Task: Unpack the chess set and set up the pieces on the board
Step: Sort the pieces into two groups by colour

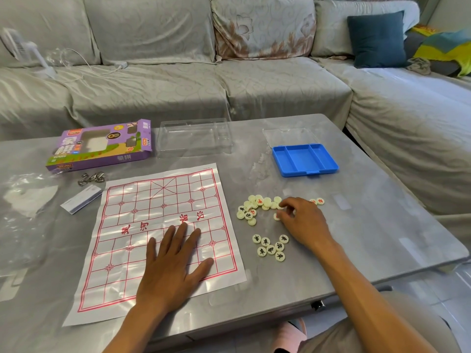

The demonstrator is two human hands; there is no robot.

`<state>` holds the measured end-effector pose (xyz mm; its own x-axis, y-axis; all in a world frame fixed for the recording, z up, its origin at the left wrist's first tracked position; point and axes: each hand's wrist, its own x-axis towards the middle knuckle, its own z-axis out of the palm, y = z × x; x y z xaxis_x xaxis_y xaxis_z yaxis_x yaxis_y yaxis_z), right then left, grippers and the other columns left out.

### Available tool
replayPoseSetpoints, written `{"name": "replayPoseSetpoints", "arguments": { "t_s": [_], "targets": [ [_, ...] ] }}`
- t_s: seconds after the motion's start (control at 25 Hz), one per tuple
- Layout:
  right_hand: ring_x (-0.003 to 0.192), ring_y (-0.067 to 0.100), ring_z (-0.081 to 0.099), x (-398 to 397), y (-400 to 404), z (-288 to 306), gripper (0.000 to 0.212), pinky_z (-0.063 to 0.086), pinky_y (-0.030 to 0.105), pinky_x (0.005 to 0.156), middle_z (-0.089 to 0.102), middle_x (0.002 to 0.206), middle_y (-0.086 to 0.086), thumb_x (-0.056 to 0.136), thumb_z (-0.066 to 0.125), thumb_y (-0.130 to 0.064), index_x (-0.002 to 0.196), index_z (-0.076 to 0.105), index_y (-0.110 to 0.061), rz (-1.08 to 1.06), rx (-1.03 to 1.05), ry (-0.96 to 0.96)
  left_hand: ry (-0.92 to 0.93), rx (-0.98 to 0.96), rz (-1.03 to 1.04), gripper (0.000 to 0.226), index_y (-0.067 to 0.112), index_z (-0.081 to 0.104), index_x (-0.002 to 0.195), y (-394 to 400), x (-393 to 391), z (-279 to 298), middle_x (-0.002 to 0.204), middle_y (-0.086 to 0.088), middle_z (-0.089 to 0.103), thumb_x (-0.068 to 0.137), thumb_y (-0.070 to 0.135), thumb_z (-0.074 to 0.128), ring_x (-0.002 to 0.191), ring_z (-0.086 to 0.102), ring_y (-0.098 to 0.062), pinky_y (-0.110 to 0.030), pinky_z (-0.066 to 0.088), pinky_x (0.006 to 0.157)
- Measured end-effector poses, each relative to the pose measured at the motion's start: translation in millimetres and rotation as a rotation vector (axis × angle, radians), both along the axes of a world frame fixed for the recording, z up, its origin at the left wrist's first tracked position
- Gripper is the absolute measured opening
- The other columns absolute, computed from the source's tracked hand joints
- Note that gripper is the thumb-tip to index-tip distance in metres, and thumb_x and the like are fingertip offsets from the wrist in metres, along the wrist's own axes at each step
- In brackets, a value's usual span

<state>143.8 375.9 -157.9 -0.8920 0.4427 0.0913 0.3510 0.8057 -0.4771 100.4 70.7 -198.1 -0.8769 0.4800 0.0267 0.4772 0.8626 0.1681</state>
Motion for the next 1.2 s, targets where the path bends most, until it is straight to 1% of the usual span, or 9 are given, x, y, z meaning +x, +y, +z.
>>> {"name": "replayPoseSetpoints", "arguments": {
  "t_s": [0.12, 0.28, 0.36, 0.48, 0.64, 0.8, 0.96, 1.04, 1.2],
  "targets": [
    [0.091, 0.013, 0.053, -1, -7, -5, 0.017, 0.05, 0.031, 0.073, 0.059, 0.101, -0.004, 0.093, 0.055, -0.031, 0.104, 0.066, -0.025, 0.084, 0.115, -0.06, 0.003, -0.004, -0.004, 0.088, 0.046, 0.004, 0.148, 0, -1, -1, 0.156, 0.012, -0.014, 0.072, 0.087, -0.009, 0.145, -0.012, -0.017, -0.051, -0.011, 0.116],
    [0.094, 0.016, 0.053, 0, 5, -1, 0.016, 0.047, 0.03, 0.072, 0.058, 0.104, -0.002, 0.093, 0.051, -0.024, 0.099, 0.066, -0.023, -0.127, 0.158, -0.025, 0.005, 0.008, -0.001, 0.088, 0.045, 0.007, 0.149, -1, -1, -1, 0.157, 0.011, -0.011, 0.073, 0.087, -0.008, 0.145, -0.01, -0.018, -0.052, -0.009, 0.117],
    [0.098, 0.014, 0.053, -1, -7, 0, 0.016, 0.048, 0.031, 0.078, 0.057, 0.105, -0.005, 0.091, 0.055, -0.03, 0.102, 0.064, -0.024, 0.011, 0.059, 0.039, -0.001, 0.001, -0.004, 0.089, 0.046, 0.004, 0.148, 0, 0, 0, 0.157, 0.011, -0.013, 0.071, 0.087, -0.01, 0.145, -0.012, -0.017, -0.051, -0.01, 0.117],
    [0.096, 0.011, 0.052, -8, -42, -7, 0.026, 0.048, 0.028, 0.076, 0.055, 0.105, -0.009, 0.087, 0.058, -0.045, 0.104, 0.062, -0.025, 0.173, 0.042, -0.042, 0.0, 0.014, -0.006, 0.09, 0.045, 0.005, 0.148, 0, 0, 1, 0.157, 0.011, -0.012, 0.071, 0.087, -0.011, 0.145, -0.012, -0.017, -0.052, -0.009, 0.117],
    [0.089, 0.013, 0.054, -20, -47, -9, 0.022, 0.049, 0.03, 0.071, 0.058, 0.098, -0.007, 0.087, 0.055, -0.044, 0.091, 0.062, -0.023, 0.101, 0.083, -0.051, -0.002, 0.038, -0.008, 0.087, 0.043, 0.012, 0.149, -1, 1, -1, 0.158, 0.011, -0.007, 0.075, 0.086, -0.005, 0.146, -0.007, -0.018, -0.053, -0.006, 0.117],
    [0.082, 0.019, 0.053, -22, -40, -5, 0.033, 0.048, 0.035, 0.067, 0.061, 0.09, 0.001, 0.094, 0.044, -0.035, 0.082, 0.066, -0.015, 0.053, 0.169, -0.065, 0.004, 0.035, -0.005, 0.087, 0.044, 0.012, 0.149, 0, 1, 0, 0.157, 0.011, -0.008, 0.075, 0.086, -0.004, 0.146, -0.007, -0.017, -0.052, -0.007, 0.117],
    [0.081, 0.023, 0.058, -21, -18, 1, 0.032, 0.048, 0.038, 0.07, 0.064, 0.089, 0.008, 0.097, 0.041, -0.026, 0.082, 0.064, -0.009, -0.002, -0.008, -0.182, 0.004, 0.044, -0.009, 0.087, 0.043, 0.014, 0.149, 0, 1, 0, 0.158, 0.01, -0.004, 0.076, 0.086, -0.004, 0.146, -0.005, -0.018, -0.053, -0.004, 0.117],
    [0.076, 0.022, 0.058, -16, -11, 4, 0.03, 0.044, 0.037, 0.066, 0.063, 0.083, 0.007, 0.096, 0.043, -0.027, 0.078, 0.061, -0.011, 0.003, -0.08, -0.268, 0.004, 0.044, -0.007, 0.088, 0.043, 0.014, 0.149, 0, 1, 0, 0.158, 0.01, -0.004, 0.075, 0.086, -0.004, 0.146, -0.005, -0.018, -0.053, -0.004, 0.118],
    [0.074, 0.017, 0.058, -9, -8, 9, 0.02, 0.048, 0.035, 0.066, 0.061, 0.078, 0.0, 0.09, 0.054, -0.032, 0.082, 0.061, -0.015, -0.031, -0.063, -0.262, 0.003, 0.047, -0.006, 0.089, 0.043, 0.013, 0.149, 0, 1, 2, 0.158, 0.01, -0.005, 0.074, 0.087, -0.007, 0.146, -0.006, -0.018, -0.053, -0.005, 0.117]
  ]
}}
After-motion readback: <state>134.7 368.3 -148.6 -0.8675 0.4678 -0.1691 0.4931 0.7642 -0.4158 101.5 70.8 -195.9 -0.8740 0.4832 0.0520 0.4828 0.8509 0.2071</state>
